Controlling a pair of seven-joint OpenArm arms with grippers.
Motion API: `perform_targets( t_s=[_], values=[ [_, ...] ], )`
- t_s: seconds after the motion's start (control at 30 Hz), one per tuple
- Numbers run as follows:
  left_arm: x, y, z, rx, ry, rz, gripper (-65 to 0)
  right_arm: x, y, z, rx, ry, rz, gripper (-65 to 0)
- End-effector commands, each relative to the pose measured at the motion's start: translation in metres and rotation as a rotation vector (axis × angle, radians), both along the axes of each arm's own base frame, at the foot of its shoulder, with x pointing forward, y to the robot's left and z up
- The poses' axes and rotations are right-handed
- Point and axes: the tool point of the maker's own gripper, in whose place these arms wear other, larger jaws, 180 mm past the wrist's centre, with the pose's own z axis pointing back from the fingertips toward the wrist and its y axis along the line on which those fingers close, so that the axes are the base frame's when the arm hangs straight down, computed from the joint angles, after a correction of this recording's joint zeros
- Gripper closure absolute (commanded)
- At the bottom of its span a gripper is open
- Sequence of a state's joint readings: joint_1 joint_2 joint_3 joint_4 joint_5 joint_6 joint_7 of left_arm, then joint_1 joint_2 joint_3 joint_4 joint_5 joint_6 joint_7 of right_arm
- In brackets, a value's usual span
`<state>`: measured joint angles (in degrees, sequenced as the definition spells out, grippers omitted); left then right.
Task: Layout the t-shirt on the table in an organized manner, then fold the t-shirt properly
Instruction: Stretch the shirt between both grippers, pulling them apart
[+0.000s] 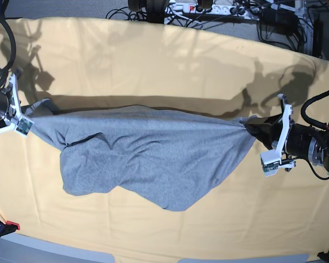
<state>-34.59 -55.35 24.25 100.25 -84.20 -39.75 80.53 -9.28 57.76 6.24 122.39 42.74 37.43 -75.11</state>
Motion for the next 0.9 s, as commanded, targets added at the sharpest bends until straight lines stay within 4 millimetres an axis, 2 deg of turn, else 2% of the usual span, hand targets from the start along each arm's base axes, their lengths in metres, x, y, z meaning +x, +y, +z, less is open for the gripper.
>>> perform_targets(
  t_s=[0.0,0.23,0.37,0.47,0.6,0.77,0.87],
  values=[
    [0.003,0.003,0.016,-0.001,-0.047,-0.006,0.0,0.001,-0.005,0.012,-0.043,-0.01,0.021,0.0],
    [-0.003,0.008,0.02,0.029,-0.064,-0.021,0.0,-0.018,-0.008,0.018,-0.146,0.058,0.105,0.0],
    [-0.003,0.01,0.019,0.032,-0.061,-0.017,0.0,-0.028,-0.004,0.015,-0.123,0.114,0.124,0.0],
    [-0.004,0.009,0.018,0.032,-0.057,-0.017,0.0,-0.049,0.021,0.002,0.013,0.219,0.181,0.0],
    [-0.004,0.009,0.018,0.032,-0.058,-0.017,0.0,-0.091,0.054,-0.015,0.209,0.398,0.221,0.0],
    [-0.004,0.009,0.018,0.031,-0.058,-0.017,0.0,-0.124,0.059,-0.031,0.253,0.521,0.215,0.0],
    [-0.004,0.009,0.018,0.031,-0.058,-0.017,0.0,-0.142,0.077,-0.033,0.362,0.582,0.217,0.0]
  ],
)
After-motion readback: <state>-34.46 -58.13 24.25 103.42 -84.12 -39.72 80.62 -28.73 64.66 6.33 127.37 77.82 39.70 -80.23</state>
